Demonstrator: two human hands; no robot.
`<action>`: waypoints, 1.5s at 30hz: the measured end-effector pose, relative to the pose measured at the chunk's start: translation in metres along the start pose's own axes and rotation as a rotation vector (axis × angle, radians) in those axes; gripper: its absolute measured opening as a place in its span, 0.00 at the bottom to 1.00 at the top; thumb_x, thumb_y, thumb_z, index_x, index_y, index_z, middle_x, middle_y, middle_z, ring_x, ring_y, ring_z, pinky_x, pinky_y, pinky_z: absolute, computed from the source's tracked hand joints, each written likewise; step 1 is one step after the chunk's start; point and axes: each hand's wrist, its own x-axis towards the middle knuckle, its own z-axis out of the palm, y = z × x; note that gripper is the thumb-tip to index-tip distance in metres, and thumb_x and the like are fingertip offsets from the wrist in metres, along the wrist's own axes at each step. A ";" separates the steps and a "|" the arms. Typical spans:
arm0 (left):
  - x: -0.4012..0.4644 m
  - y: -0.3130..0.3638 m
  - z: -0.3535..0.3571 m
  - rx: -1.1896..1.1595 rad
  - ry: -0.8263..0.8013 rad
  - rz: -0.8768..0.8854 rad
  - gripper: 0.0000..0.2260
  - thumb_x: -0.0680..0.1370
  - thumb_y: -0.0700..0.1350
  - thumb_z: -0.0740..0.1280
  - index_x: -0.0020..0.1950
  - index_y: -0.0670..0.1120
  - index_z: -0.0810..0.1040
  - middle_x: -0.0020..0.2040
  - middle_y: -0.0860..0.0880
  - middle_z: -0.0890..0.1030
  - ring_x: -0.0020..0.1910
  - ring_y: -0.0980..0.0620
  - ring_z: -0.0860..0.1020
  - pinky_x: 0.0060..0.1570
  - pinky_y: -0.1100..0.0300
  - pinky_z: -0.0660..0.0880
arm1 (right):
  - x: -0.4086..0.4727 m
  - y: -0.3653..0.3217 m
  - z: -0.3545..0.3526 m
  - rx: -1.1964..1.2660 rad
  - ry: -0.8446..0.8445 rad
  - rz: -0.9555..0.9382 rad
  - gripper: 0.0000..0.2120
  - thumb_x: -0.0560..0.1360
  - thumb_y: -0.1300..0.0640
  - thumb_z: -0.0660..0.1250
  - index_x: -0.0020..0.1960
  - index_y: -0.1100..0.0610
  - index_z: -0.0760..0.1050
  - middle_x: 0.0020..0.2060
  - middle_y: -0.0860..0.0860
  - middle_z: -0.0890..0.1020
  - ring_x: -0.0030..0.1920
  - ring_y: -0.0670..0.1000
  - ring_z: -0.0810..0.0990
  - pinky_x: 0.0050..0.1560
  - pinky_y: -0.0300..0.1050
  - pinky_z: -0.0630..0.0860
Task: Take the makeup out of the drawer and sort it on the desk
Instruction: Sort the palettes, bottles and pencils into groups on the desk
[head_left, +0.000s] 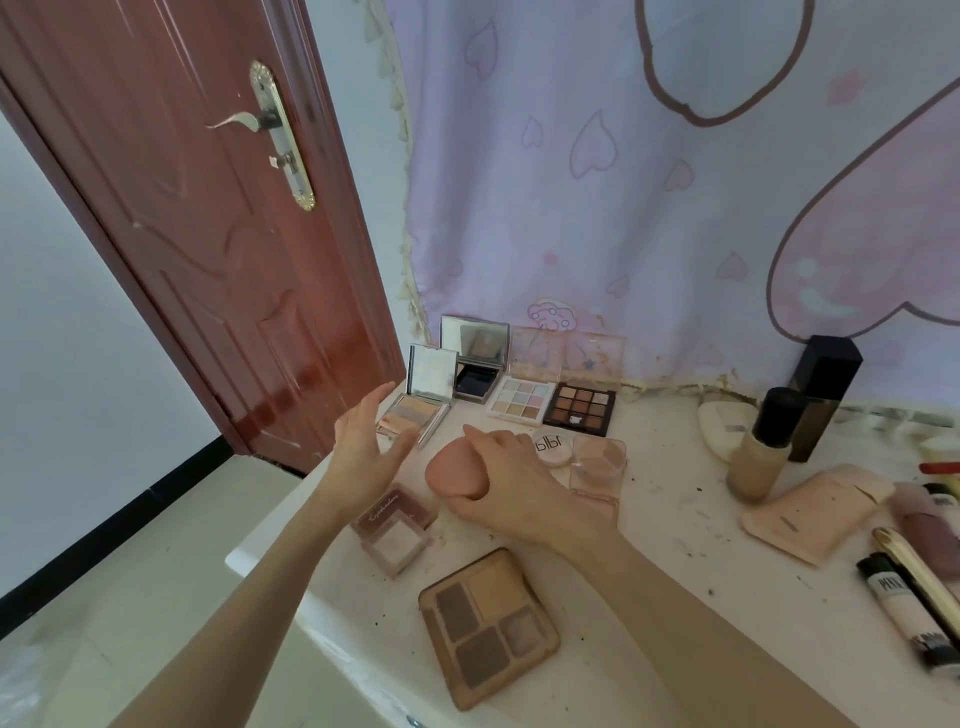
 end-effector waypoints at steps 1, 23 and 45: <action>-0.003 0.004 -0.004 -0.051 -0.032 0.070 0.22 0.78 0.45 0.64 0.70 0.54 0.63 0.70 0.53 0.67 0.70 0.51 0.61 0.68 0.49 0.62 | -0.004 0.000 -0.003 0.116 0.048 0.017 0.39 0.71 0.47 0.68 0.75 0.49 0.51 0.68 0.52 0.64 0.67 0.52 0.60 0.62 0.46 0.63; -0.058 0.094 -0.006 0.160 -0.090 0.610 0.21 0.72 0.58 0.63 0.61 0.50 0.75 0.52 0.55 0.74 0.47 0.61 0.73 0.49 0.65 0.71 | -0.058 -0.007 -0.022 1.703 0.093 -0.073 0.18 0.78 0.51 0.59 0.53 0.67 0.75 0.49 0.61 0.81 0.54 0.55 0.81 0.56 0.47 0.77; -0.050 0.111 -0.023 0.228 -0.392 0.410 0.37 0.67 0.56 0.74 0.72 0.56 0.60 0.67 0.61 0.67 0.62 0.66 0.65 0.57 0.79 0.58 | -0.056 -0.005 -0.022 1.734 -0.099 0.045 0.26 0.72 0.43 0.62 0.63 0.59 0.72 0.50 0.59 0.81 0.51 0.55 0.81 0.48 0.45 0.79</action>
